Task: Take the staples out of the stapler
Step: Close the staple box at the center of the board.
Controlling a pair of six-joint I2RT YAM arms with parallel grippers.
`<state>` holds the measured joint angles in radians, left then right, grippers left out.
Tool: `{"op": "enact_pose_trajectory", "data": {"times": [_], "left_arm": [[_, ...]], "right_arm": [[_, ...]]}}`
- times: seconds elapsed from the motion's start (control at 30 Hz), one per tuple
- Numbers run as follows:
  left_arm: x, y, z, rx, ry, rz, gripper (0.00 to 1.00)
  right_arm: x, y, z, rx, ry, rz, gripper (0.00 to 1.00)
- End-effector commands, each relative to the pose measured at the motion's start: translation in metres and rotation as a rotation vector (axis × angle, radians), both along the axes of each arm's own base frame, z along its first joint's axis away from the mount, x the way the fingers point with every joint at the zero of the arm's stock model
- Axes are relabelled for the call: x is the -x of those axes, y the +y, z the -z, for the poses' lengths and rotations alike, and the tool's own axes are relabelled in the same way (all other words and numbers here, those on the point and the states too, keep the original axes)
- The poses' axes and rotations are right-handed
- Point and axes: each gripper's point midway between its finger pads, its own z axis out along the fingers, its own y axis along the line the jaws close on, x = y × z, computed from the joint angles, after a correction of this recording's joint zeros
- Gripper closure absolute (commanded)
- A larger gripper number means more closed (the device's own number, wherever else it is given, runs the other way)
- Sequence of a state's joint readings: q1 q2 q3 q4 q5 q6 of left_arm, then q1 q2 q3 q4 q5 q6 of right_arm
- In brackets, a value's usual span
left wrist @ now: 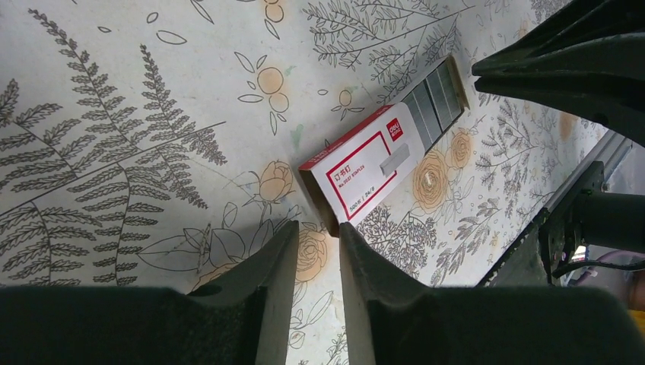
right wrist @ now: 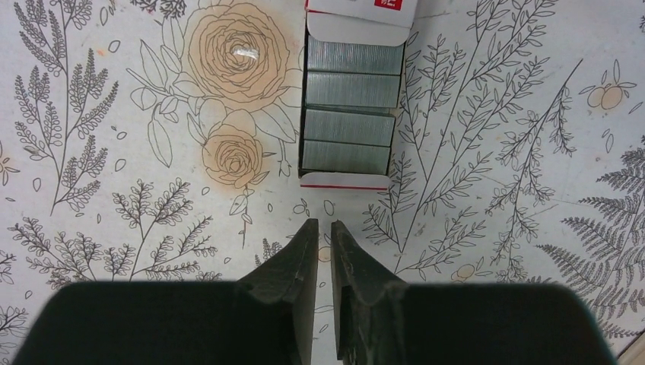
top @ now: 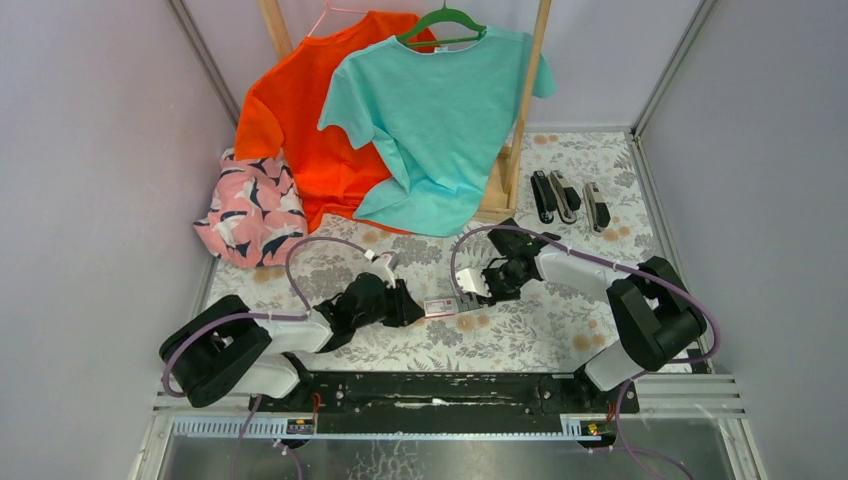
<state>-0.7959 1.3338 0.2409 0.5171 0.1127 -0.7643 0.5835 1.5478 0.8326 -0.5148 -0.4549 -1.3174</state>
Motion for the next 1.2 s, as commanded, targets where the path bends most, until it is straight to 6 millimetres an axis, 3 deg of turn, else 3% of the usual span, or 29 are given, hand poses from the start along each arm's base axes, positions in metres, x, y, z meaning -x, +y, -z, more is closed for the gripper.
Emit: {"op": "enact_pose_trajectory", "data": {"times": [0.0, 0.57, 1.17], "left_arm": [[-0.008, -0.007, -0.007, 0.019, -0.008, -0.01, 0.68], [-0.01, -0.012, -0.003, 0.016, 0.005, 0.0, 0.78], [-0.007, -0.018, -0.009, 0.055, 0.005, 0.029, 0.79]], "right_arm": [[-0.005, 0.005, -0.008, 0.006, -0.009, 0.008, 0.82], [-0.001, 0.006, 0.005, 0.042, 0.027, 0.018, 0.9], [0.007, 0.02, 0.004, -0.008, 0.097, 0.035, 0.91]]}}
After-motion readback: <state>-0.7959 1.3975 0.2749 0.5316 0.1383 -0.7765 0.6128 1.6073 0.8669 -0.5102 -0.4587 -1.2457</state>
